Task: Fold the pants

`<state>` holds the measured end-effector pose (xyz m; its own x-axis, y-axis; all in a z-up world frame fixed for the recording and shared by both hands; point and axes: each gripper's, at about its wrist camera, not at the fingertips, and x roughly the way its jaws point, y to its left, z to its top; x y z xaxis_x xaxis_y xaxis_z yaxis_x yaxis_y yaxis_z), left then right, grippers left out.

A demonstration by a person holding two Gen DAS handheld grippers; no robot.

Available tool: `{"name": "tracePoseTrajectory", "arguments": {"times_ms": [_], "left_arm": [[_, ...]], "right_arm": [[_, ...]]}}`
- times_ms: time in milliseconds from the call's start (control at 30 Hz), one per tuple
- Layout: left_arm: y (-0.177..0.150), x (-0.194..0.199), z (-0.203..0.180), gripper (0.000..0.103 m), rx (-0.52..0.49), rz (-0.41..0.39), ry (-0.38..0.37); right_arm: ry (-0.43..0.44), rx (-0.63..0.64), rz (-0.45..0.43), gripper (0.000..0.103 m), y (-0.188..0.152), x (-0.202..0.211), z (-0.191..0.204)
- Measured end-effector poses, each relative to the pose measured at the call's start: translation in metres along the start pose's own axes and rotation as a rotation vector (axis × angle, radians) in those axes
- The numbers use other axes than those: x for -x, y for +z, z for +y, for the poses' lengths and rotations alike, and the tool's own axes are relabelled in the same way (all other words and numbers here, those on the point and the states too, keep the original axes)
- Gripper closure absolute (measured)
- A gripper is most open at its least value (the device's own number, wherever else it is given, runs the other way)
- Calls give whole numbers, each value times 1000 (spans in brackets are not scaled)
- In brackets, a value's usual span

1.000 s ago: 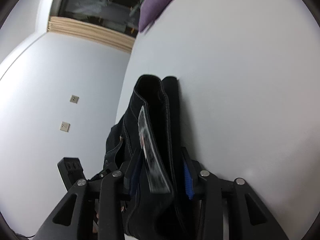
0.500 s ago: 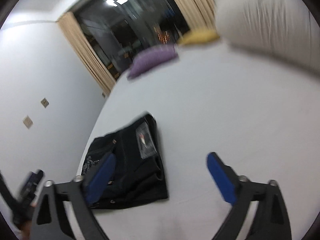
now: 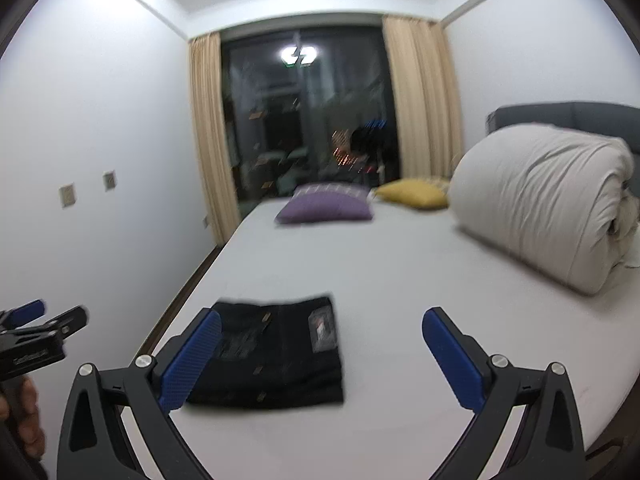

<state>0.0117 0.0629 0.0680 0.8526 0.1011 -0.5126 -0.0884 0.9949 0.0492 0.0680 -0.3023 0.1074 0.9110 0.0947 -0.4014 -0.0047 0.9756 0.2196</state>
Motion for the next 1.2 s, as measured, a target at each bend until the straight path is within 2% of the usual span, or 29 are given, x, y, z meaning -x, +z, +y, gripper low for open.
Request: {"name": "tracePoseTrajectory", "arguments": {"times_ms": [133, 233, 567, 867, 1200], "left_arm": [[-18, -7, -6, 0, 3, 65, -15], [-31, -17, -11, 0, 10, 117, -30], [-50, -53, -16, 0, 16, 201, -30], [-59, -78, -18, 0, 8, 238, -27], [-67, -89, -20, 0, 12, 262, -35]], "right_arm": [[-15, -13, 121, 0, -13, -11, 6], [-40, -32, 176, 0, -21, -19, 6], [-65, 25, 209, 0, -28, -27, 20], [-44, 28, 256, 0, -37, -37, 26], [-41, 24, 281, 0, -42, -42, 27]]}}
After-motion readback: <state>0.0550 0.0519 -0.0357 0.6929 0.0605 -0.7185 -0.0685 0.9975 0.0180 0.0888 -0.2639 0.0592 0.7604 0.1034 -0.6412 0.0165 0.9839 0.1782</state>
